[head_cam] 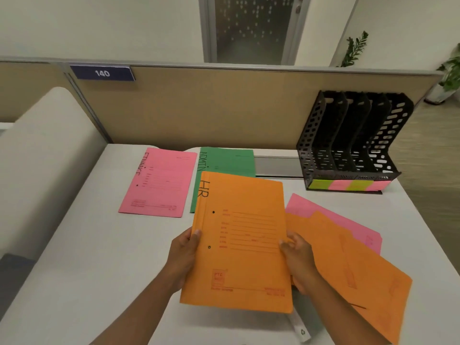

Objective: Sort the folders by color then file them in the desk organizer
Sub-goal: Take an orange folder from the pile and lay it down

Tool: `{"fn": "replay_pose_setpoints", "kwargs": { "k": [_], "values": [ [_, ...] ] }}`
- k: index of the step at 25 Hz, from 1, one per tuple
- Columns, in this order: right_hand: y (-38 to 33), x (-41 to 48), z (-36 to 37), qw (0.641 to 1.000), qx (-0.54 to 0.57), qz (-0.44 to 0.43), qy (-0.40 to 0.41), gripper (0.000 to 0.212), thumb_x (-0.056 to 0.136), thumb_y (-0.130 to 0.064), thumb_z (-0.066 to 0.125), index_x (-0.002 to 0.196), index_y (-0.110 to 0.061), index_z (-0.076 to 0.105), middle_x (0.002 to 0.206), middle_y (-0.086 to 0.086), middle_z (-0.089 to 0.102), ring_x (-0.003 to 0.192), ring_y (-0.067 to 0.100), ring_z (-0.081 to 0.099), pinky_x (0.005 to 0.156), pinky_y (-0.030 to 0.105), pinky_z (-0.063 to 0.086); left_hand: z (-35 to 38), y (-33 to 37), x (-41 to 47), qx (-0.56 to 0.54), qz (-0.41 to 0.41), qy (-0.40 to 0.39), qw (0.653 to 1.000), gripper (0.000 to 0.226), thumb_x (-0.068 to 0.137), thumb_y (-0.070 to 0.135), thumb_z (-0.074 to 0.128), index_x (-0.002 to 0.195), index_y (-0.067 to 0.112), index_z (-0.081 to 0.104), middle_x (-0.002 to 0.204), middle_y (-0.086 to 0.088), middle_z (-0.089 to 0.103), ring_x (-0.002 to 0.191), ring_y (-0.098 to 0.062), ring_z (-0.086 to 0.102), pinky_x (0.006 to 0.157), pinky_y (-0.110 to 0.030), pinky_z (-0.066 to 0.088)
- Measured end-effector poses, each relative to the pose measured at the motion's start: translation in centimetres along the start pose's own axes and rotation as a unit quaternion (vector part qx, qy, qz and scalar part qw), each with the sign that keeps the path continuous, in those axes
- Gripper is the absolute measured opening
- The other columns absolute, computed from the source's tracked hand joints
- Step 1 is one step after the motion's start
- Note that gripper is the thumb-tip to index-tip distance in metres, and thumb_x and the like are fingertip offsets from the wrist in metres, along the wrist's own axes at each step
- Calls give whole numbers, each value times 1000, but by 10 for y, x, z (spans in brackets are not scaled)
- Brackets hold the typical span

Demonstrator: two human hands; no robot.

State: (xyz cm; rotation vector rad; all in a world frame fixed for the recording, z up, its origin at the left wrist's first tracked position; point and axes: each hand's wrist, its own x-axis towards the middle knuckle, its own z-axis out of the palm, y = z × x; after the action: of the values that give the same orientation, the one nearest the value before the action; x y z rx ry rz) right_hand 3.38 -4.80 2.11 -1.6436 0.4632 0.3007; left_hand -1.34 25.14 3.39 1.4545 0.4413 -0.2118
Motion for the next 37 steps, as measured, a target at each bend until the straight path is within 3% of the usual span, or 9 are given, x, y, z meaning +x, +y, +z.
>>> {"fn": "replay_pose_setpoints", "kwargs": {
  "k": [7, 11, 14, 16, 20, 25, 28, 34, 37],
  "values": [
    [37, -9, 122, 988, -61, 83, -117, 17, 96, -7, 68, 109, -17, 72, 108, 8, 77, 93, 27, 77, 80, 51, 64, -123, -46, 11, 142, -79, 203, 966, 38, 109, 28, 50, 90, 22, 83, 86, -3, 81, 83, -31, 77, 77, -48, 66],
    [50, -25, 191, 977, -132, 85, -141, 11, 89, -25, 71, 100, -26, 70, 97, -3, 77, 83, 17, 76, 76, 43, 65, -179, -62, 15, 166, -122, 285, 936, 39, 104, 11, 47, 77, 9, 77, 79, -14, 74, 71, -28, 61, 67, -35, 50],
    [57, -34, 228, 966, -181, 75, -168, 13, 89, -26, 64, 101, -29, 68, 97, -8, 75, 85, 11, 73, 74, 34, 64, -205, -66, 14, 186, -150, 315, 918, 33, 99, 7, 43, 73, 3, 63, 68, -14, 56, 68, -26, 48, 66, -37, 38],
    [58, -37, 241, 956, -206, 77, -193, 18, 89, -21, 60, 104, -29, 67, 100, -9, 74, 88, 10, 72, 79, 36, 64, -214, -67, 12, 210, -147, 320, 912, 28, 100, 11, 45, 84, -5, 61, 75, -14, 62, 69, -29, 53, 67, -40, 43],
    [64, -39, 249, 932, -224, 91, -268, 32, 84, -11, 60, 113, -23, 67, 109, -2, 75, 99, 19, 73, 89, 46, 63, -221, -72, 11, 271, -142, 332, 892, 24, 103, 22, 49, 92, 7, 63, 88, -11, 67, 84, -34, 64, 83, -53, 56],
    [63, -41, 251, 908, -292, 31, -300, 35, 85, -11, 62, 118, -21, 68, 111, -7, 74, 99, 10, 71, 89, 33, 61, -221, -82, 17, 357, -191, 367, 837, 23, 105, 30, 53, 91, 13, 63, 93, -13, 65, 92, -39, 62, 88, -55, 55],
    [65, -44, 251, 886, -356, -8, -298, 31, 86, -12, 63, 116, -13, 65, 112, 2, 70, 99, 17, 69, 87, 37, 61, -218, -88, 19, 372, -187, 378, 827, 22, 103, 32, 56, 89, 15, 62, 97, -13, 64, 95, -38, 60, 89, -58, 52],
    [62, -45, 247, 855, -421, -87, -288, 37, 93, -32, 62, 130, -29, 54, 122, 0, 57, 112, 20, 61, 95, 40, 57, -206, -93, 15, 457, -141, 312, 821, 50, 103, 44, 54, 140, 11, 50, 143, -20, 55, 131, -43, 51, 107, -62, 43],
    [59, -45, 243, 845, -411, -105, -326, 41, 93, -32, 62, 133, -34, 54, 126, -3, 60, 112, 18, 63, 96, 40, 57, -193, -93, 12, 501, -131, 280, 808, 65, 105, 49, 51, 155, 10, 36, 165, -19, 34, 154, -41, 30, 123, -61, 28]
  ]
}}
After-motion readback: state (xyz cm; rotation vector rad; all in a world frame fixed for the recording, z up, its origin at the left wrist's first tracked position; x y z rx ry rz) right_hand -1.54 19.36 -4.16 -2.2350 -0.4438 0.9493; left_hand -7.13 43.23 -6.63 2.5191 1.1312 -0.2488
